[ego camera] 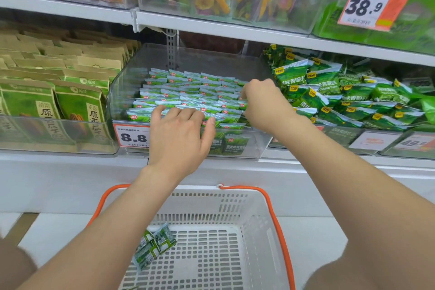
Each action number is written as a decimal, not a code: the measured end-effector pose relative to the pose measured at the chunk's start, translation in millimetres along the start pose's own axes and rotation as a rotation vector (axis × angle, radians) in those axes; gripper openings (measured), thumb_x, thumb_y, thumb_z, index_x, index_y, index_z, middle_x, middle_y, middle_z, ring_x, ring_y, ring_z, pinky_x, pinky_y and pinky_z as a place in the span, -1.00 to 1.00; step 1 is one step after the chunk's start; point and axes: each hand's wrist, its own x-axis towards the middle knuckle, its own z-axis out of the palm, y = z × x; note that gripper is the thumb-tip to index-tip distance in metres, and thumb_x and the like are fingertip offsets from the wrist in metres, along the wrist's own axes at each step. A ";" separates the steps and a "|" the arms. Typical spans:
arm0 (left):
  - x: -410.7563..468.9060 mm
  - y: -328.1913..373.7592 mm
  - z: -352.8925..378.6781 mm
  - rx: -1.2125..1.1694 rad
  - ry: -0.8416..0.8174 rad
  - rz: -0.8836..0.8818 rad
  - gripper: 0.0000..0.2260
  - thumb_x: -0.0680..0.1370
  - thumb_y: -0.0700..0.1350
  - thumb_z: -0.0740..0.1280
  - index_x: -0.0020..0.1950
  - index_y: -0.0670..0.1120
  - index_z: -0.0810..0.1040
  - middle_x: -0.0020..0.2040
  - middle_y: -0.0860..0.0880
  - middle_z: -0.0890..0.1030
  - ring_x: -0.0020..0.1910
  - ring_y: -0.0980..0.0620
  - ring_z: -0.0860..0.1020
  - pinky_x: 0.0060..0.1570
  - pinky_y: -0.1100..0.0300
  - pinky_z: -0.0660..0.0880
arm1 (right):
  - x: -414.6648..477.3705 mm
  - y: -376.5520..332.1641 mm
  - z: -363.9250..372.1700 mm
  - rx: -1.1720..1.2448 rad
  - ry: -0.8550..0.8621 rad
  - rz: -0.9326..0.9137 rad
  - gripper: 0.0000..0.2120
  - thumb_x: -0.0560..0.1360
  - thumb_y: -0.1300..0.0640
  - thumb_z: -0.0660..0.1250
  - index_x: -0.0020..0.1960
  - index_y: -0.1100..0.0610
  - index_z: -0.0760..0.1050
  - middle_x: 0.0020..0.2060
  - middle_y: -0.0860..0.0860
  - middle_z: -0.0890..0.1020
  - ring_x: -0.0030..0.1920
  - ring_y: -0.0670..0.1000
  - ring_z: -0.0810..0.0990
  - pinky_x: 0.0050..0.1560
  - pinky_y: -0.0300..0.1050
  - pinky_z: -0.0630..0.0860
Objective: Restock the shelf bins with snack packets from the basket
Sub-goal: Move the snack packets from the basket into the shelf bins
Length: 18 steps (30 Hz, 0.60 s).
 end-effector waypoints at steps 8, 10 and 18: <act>-6.6 -6.9 -2.3 -0.281 0.252 0.129 -0.75 0.68 0.07 0.27 0.15 -0.06 0.62 0.27 -0.04 0.62 0.40 -0.16 0.49 0.46 -0.22 0.27 | -91.2 -51.2 -13.2 -0.050 -0.048 -0.392 -0.97 0.51 0.11 0.25 -0.08 0.00 0.46 -0.29 0.07 0.47 -0.19 0.25 0.51 -0.24 -0.04 0.37; -20.4 0.0 -2.1 -0.314 0.427 0.214 -0.88 0.63 -0.06 0.38 0.05 -0.09 0.64 0.15 -0.07 0.64 0.18 -0.22 0.53 0.15 -0.15 0.42 | -108.8 -54.2 1.6 -0.116 -0.201 -0.462 -0.94 0.54 0.11 0.25 -0.08 0.08 0.45 -0.29 0.03 0.37 -0.21 0.22 0.51 -0.22 -0.05 0.34; -125.3 18.4 85.6 -0.402 -0.599 0.276 -0.91 0.56 -0.09 0.32 -0.03 0.11 0.50 -0.01 0.07 0.60 0.02 -0.07 0.59 -0.15 0.08 0.44 | -153.1 -42.7 92.5 -0.296 -0.869 -0.505 -0.95 0.60 0.22 0.25 0.01 0.11 0.47 -0.21 -0.06 0.40 -0.22 0.03 0.51 -0.26 -0.07 0.44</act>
